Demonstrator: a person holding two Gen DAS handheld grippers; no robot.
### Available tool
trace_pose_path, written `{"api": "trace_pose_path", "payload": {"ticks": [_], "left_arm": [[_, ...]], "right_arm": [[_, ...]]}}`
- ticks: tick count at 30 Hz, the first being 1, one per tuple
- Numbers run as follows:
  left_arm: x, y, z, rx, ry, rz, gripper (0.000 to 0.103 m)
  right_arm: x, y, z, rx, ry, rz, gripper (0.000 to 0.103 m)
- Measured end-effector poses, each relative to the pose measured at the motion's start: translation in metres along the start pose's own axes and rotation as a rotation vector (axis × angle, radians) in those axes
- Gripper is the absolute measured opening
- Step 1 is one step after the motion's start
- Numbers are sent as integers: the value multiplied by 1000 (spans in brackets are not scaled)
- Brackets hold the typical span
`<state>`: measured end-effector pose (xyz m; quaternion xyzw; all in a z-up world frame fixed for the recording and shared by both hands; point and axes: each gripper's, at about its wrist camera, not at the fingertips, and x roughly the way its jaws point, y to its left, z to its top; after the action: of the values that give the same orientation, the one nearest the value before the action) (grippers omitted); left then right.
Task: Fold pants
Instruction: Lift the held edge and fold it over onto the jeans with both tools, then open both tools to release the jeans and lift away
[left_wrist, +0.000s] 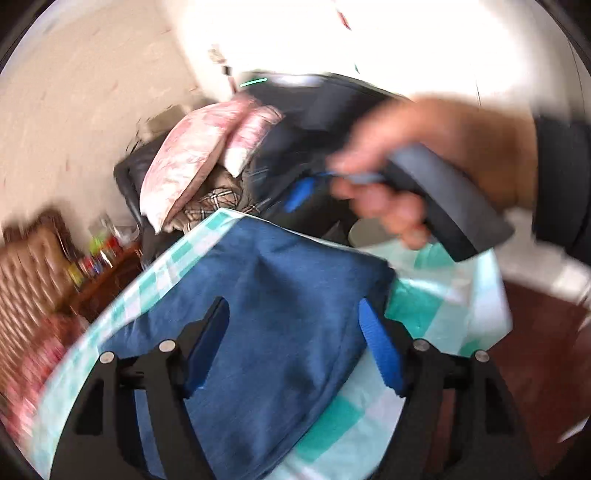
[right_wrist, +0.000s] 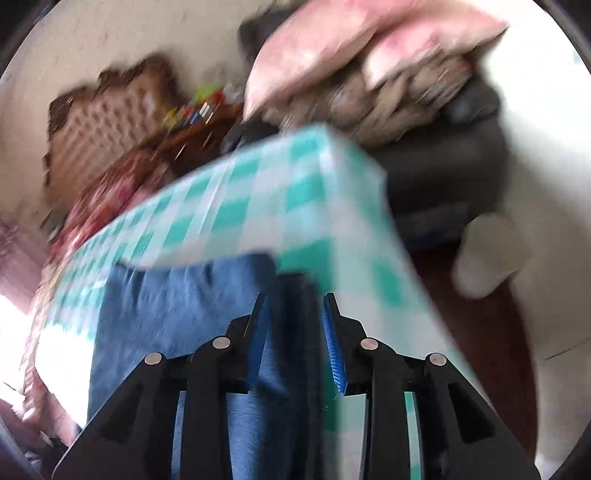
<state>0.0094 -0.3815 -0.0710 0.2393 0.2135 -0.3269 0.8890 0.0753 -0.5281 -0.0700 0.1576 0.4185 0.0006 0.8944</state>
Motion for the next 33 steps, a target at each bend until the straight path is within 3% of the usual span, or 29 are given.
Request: {"api": "trace_pose_path", "payload": {"ticks": [2,3,4,6,9,12,15,17,19,23,29,33], "left_arm": [[-12,49,4,-143,-29,-8,73],[-13,62,6,-197,-28,-5,66],[-7,91,8,-285,-18,3,52],[23,143,15,-399,20,-17,36],[76,180,35,-398,74,-155,27],[110,142,44,-365,129,-299,27],[151,114,53,-334,196,-353,27],[178,102,49,-314,257,-306,28],[194,105,48,-321,264,-311,30],[198,107,47,-341,265,-301,35],[146,122,50,-410,171,-305,34],[136,117,36,-408,205,-295,34]], "right_arm": [[-34,9,-11,1,-76,-68,29],[-44,17,-18,-10,-96,-82,29],[-51,27,-27,-25,-113,-99,29],[-54,54,-52,-70,-133,-160,29],[-30,79,-80,-105,-88,-238,29],[-1,76,-96,-97,-17,-345,28],[7,72,-101,-85,-5,-358,28],[9,75,-101,-96,3,-385,28],[12,75,-102,-99,3,-403,28],[13,73,-104,-99,-1,-404,28],[12,70,-102,-85,3,-395,28],[12,70,-102,-83,0,-397,28]]}}
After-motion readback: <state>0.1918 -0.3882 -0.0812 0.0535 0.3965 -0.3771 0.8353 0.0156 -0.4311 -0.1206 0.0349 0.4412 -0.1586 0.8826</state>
